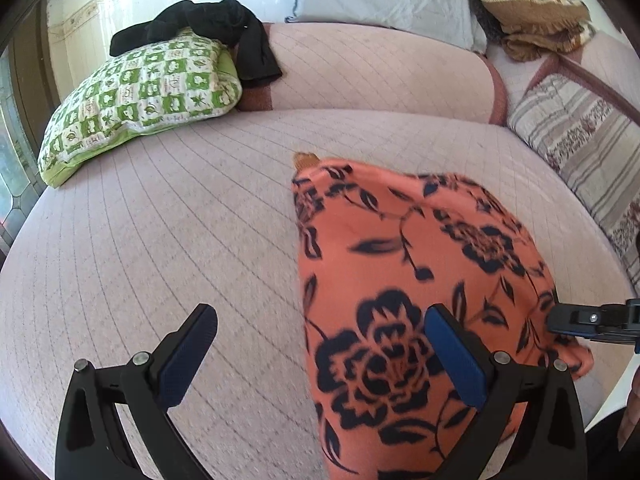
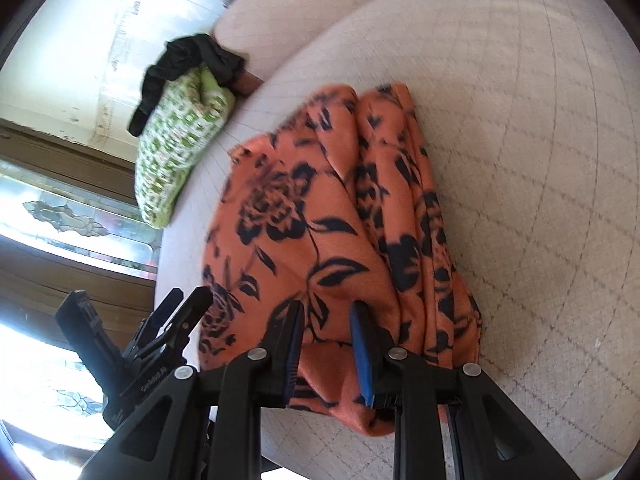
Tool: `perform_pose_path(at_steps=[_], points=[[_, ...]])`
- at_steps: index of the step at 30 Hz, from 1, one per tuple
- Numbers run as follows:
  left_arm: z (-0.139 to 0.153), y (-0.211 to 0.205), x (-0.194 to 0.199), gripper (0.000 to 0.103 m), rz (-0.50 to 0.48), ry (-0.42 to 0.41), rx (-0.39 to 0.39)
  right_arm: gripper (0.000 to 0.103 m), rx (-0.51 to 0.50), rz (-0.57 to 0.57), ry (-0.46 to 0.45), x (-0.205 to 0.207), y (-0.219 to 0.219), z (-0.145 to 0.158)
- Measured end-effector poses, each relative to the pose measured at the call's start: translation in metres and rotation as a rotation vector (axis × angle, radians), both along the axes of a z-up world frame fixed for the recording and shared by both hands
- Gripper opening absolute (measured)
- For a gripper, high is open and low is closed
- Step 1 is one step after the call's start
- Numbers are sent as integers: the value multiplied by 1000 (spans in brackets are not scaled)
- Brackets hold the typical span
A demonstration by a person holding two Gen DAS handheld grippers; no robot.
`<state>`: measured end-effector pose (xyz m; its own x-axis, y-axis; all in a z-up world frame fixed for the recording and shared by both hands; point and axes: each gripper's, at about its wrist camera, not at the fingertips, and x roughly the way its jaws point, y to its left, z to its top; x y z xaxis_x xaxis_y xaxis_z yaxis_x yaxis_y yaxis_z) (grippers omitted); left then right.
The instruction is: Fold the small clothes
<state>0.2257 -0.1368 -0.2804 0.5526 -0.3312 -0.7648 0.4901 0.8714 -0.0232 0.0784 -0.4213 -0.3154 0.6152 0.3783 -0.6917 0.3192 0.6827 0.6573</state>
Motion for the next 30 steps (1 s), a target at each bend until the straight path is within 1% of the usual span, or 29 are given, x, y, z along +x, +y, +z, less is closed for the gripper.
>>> perform_pose_path(at_steps=[3, 6, 9, 12, 14, 16, 18, 20, 23, 25, 27, 30], points=[[2, 2, 12, 103, 16, 5, -11, 29, -20, -43, -77, 1, -8, 13], [-2, 4, 25, 103, 38, 24, -7, 29, 6, -99, -111, 5, -18, 16], [-10, 3, 37, 103, 44, 24, 20, 28, 12, -126, -98, 13, -23, 14], [-19, -4, 44, 103, 7, -8, 41, 28, 19, -134, -90, 23, -23, 13], [-27, -8, 41, 103, -14, -25, 78, 28, 19, -128, -85, 31, -23, 10], [-29, -11, 37, 103, -24, -61, 103, 29, 9, -110, -34, 43, -21, -1], [-27, -14, 34, 103, -30, -91, 127, 29, 27, -97, -1, 50, -21, -11], [-26, -15, 35, 103, -27, -84, 133, 29, 32, -100, -5, 51, -21, -12], [-25, -13, 40, 103, -13, -45, 114, 29, 24, -95, -12, 50, -19, -11], [-25, -12, 42, 103, -12, -34, 107, 29, 22, -93, -18, 49, -20, -10], [-26, -12, 42, 103, -10, -31, 105, 29, 23, -104, -46, 49, -21, -4], [-26, -14, 41, 103, -10, -36, 109, 31, 26, -122, -140, 48, -23, 13]])
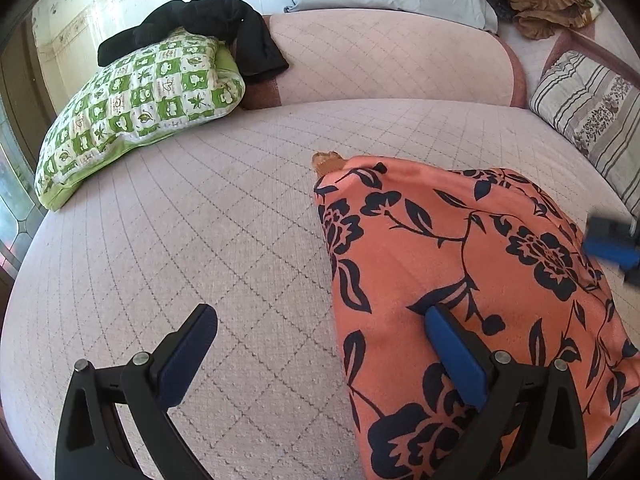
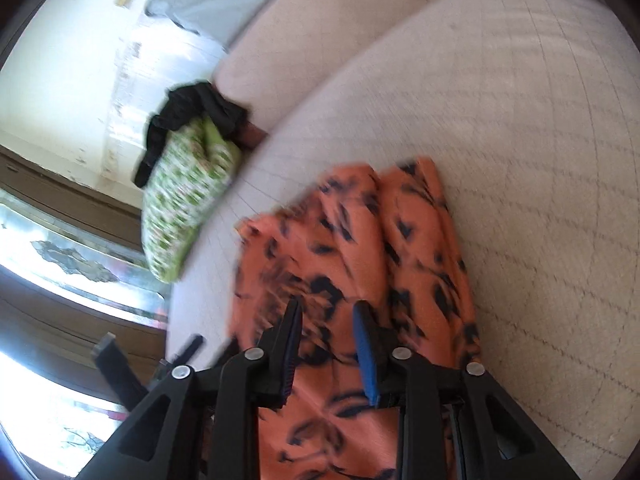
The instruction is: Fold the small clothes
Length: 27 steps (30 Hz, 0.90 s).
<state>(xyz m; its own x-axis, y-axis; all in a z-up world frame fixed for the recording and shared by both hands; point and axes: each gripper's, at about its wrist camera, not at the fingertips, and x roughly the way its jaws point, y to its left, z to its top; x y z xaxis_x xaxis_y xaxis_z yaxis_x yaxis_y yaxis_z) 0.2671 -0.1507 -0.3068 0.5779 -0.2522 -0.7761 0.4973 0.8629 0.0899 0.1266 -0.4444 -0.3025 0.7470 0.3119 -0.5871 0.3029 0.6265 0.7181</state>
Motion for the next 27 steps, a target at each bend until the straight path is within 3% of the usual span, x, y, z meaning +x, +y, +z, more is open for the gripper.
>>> perform_pose_path(at_steps=[3, 6, 13, 16, 20, 24, 27], points=[[-1, -1, 0, 103, 1, -4, 2, 31, -12, -15, -64, 13, -2, 16], [-1, 0, 1, 103, -3, -2, -2, 31, 27, -16, -32, 35, -2, 13], [-2, 0, 3, 103, -9, 5, -9, 33, 40, -39, 180, 67, -4, -28], [-1, 0, 3, 103, -5, 13, -12, 33, 52, -38, 166, 65, -7, -25], [12, 6, 6, 103, 1, 12, -28, 35, -5, -43, 96, 56, -4, -8], [24, 21, 17, 103, 68, -15, -43, 37, 16, -11, 30, 63, 6, 3], [20, 33, 29, 103, 119, 31, -59, 49, 11, 5, 33, 80, 21, 5]])
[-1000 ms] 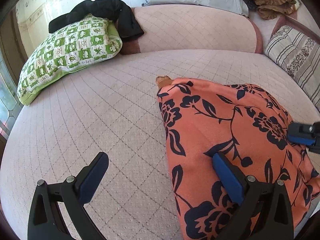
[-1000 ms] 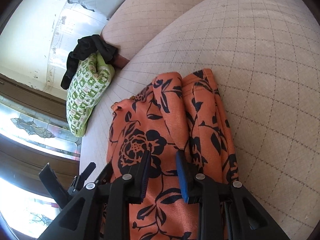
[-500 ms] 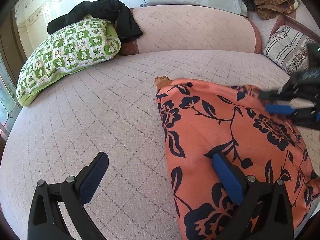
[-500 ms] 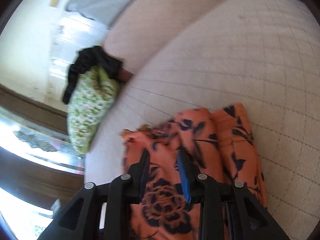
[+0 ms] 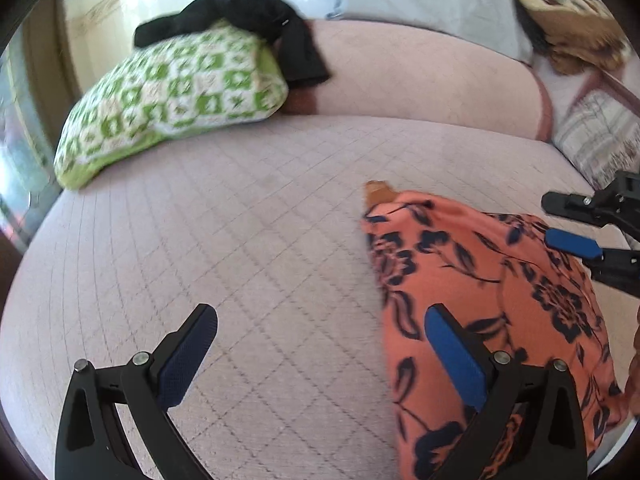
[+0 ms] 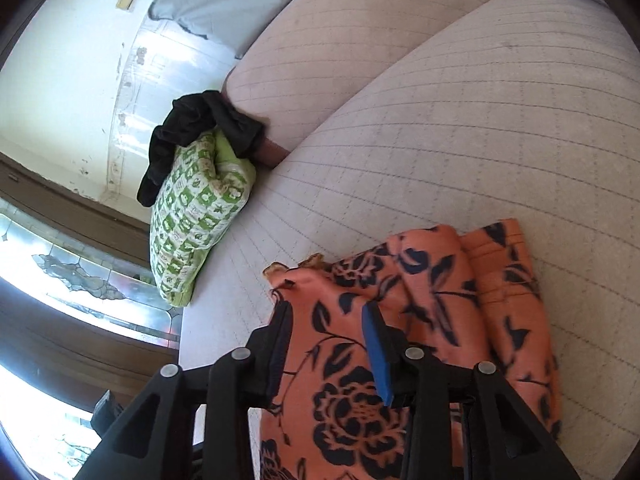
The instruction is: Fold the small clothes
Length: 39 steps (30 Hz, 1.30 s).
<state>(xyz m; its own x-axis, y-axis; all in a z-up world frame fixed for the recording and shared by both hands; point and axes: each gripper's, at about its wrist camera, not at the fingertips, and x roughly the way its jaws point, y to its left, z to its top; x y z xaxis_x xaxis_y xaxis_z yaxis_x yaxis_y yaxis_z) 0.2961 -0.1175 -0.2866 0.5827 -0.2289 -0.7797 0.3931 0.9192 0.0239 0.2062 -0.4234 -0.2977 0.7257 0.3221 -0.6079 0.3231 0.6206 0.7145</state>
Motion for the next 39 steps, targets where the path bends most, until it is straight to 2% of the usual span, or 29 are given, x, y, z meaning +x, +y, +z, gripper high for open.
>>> perform_pose_path(at_steps=[1, 5, 8, 12, 17, 20, 23, 26, 28, 32, 39], points=[[-3, 2, 2, 103, 5, 13, 3, 57, 3, 2, -3, 5, 3, -1], [-21, -3, 2, 103, -32, 50, 65, 57, 44, 11, 39, 29, 13, -16], [-24, -4, -3, 103, -46, 18, 89, 56, 19, -12, 118, 40, 15, -35], [-21, -1, -2, 103, -38, 40, 76, 56, -46, 4, 110, 42, 23, -28], [-15, 0, -6, 103, -38, 28, 63, 56, -16, 47, 6, 35, 29, -9], [-14, -4, -8, 103, -47, 8, 83, 56, -5, 82, -25, 36, 35, -2], [-13, -6, -10, 103, -53, -11, 100, 56, 27, 93, 2, 41, 38, -11], [-13, -6, -10, 103, -52, -6, 95, 56, 39, 79, 78, 47, 34, -30], [-13, -7, -10, 103, -52, -3, 97, 53, 56, 77, 102, 48, 33, -40], [-13, -7, -9, 103, -52, -5, 100, 54, 17, 95, 100, 48, 39, -32], [-12, -6, -7, 103, -50, 2, 96, 55, 10, 104, 65, 29, 28, -12]])
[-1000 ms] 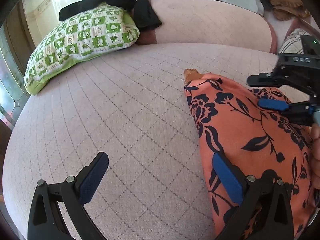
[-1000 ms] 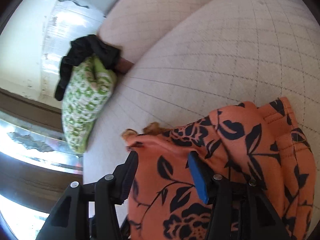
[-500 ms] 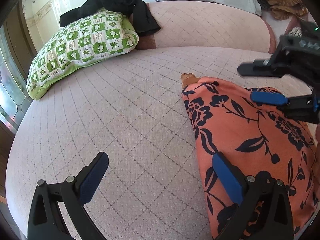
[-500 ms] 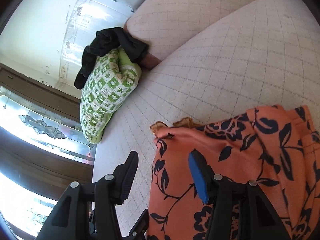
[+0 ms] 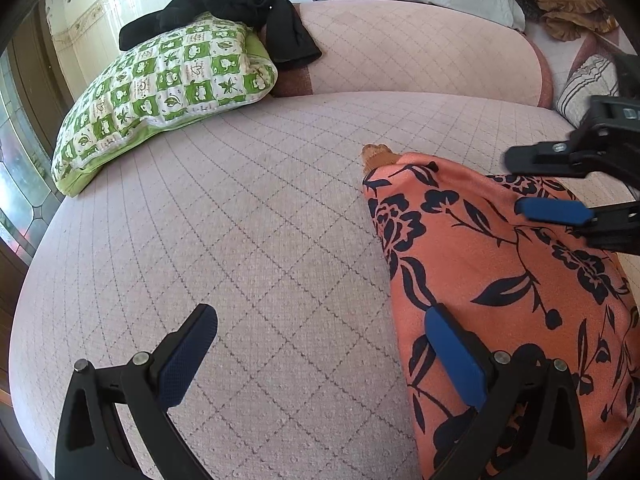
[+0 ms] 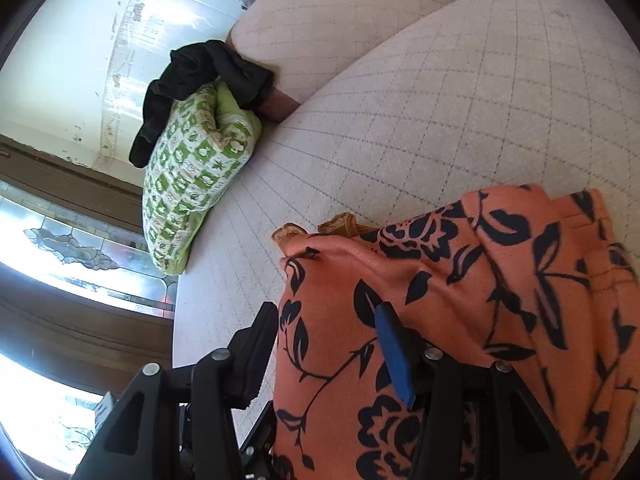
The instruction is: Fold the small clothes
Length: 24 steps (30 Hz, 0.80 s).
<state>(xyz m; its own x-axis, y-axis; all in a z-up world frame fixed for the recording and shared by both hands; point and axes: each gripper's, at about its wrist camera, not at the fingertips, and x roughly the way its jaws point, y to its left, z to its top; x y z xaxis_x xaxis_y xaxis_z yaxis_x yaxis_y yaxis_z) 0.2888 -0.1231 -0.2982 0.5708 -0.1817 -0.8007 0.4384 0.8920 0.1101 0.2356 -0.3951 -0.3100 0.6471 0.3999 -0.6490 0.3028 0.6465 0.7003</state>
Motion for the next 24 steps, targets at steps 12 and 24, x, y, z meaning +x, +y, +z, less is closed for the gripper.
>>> perform_pose_path(at_steps=[12, 24], points=[[-1, 0, 3, 103, 10, 7, -4, 56, -4, -41, -21, -43, -46, 14], [-3, 3, 12, 103, 25, 56, -44, 59, -25, -125, 42, -91, -91, 5]])
